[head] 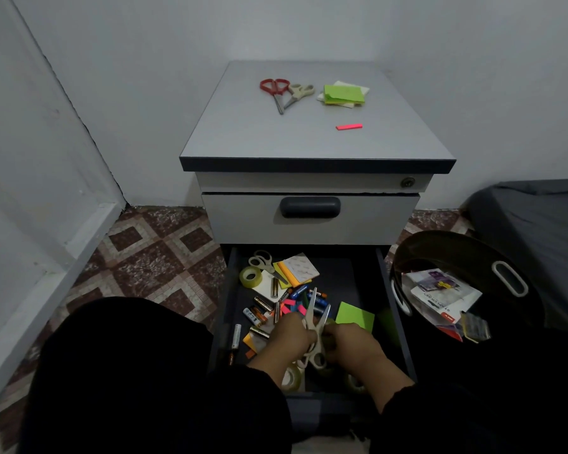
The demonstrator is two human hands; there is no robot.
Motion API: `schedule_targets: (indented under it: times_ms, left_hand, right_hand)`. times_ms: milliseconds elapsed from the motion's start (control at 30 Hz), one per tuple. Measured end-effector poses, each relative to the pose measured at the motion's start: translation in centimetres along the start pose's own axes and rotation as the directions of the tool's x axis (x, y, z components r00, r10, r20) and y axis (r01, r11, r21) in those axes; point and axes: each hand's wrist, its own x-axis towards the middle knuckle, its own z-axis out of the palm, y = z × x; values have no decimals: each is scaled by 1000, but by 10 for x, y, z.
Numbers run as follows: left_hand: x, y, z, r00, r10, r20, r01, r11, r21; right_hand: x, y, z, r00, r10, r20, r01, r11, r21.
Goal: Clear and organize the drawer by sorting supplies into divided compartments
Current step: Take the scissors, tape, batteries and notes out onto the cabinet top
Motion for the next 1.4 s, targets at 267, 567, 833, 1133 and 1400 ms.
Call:
schedule_targets:
  times_ms: [267,567,833,1133,1400]
  left_hand:
    - [-22,19,-36,991,98,-93,-118,960,-253]
    - [-77,91,-135,849,336,-408,-475,824,-309]
    - [-65,170,-228,707,350,-614,-621,723,-303]
    - [35,209,-295,710,138,-691,-539,738,-406]
    - [98,250,-307,824,104,-556,-412,785,-463]
  right_hand:
    - [-8,-2,-28,992,-12,-127,22,997,71]
    - [-28,-30,-126,779,-91,-621,231,962,148]
    - [1,-75,-250,727,-119,-677,345,915,210]
    - [72,-92,-288,801,-144,-581,375,878,299]
    - [94,-87,-288,789,-125,-601,400,847,350]
